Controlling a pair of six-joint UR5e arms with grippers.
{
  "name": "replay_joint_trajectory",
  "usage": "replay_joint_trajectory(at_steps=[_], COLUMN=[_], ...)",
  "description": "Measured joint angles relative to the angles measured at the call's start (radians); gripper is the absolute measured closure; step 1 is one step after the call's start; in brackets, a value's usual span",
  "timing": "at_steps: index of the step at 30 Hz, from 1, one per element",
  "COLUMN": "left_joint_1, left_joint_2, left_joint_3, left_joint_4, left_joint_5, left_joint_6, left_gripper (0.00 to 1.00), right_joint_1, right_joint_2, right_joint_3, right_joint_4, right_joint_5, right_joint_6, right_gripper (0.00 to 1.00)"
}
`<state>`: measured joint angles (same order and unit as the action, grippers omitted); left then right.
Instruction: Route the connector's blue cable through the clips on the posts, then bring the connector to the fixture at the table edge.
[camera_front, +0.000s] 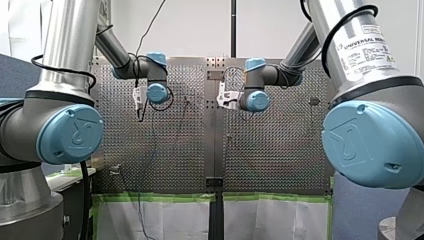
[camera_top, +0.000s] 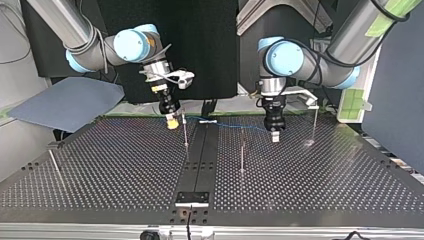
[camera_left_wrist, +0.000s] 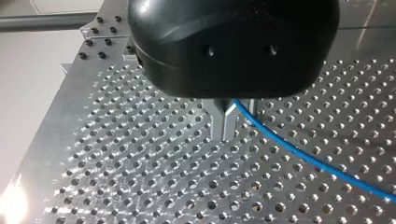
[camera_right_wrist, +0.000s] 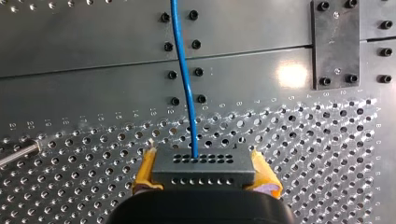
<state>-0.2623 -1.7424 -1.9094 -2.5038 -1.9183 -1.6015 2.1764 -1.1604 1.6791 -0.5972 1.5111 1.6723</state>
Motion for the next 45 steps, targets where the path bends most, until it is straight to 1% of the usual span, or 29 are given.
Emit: replay_joint_trajectory(at_steps=[10,21,27,34,38,41,45], left_joint_1=[-0.003,0.007,0.017,0.019,0.019,0.019,0.020], left_joint_2=[-0.055,-0.060,-0.066,-0.110,-0.134,-0.140,-0.142], left_joint_3=[0.000,0.003,0.013,0.049,0.077,0.097,0.108], left_joint_4=[0.011,0.042,0.050,0.048,0.046,0.041,0.040], left_joint_5=[0.013,0.018,0.039,0.071,0.084,0.087,0.089], left_joint_6=[0.007,0.003,-0.001,-0.006,-0.020,-0.025,-0.028], left_gripper=[1.00,1.00,1.00,1.00,1.00,1.00,1.00], right_joint_1=[-0.001,-0.002,-0.002,-0.002,-0.012,-0.021,-0.031], right_joint_2=[0.000,0.001,0.001,0.004,0.005,0.006,0.009], right_joint_3=[0.000,0.000,-0.001,-0.003,-0.005,-0.006,-0.009], right_joint_4=[0.002,-0.003,-0.004,-0.004,-0.004,-0.004,-0.004], right_joint_5=[0.000,0.001,0.003,0.004,0.003,0.002,0.001], right_joint_6=[0.000,0.000,0.001,0.003,0.003,0.003,0.003], right_gripper=[1.00,1.00,1.00,1.00,1.00,1.00,1.00])
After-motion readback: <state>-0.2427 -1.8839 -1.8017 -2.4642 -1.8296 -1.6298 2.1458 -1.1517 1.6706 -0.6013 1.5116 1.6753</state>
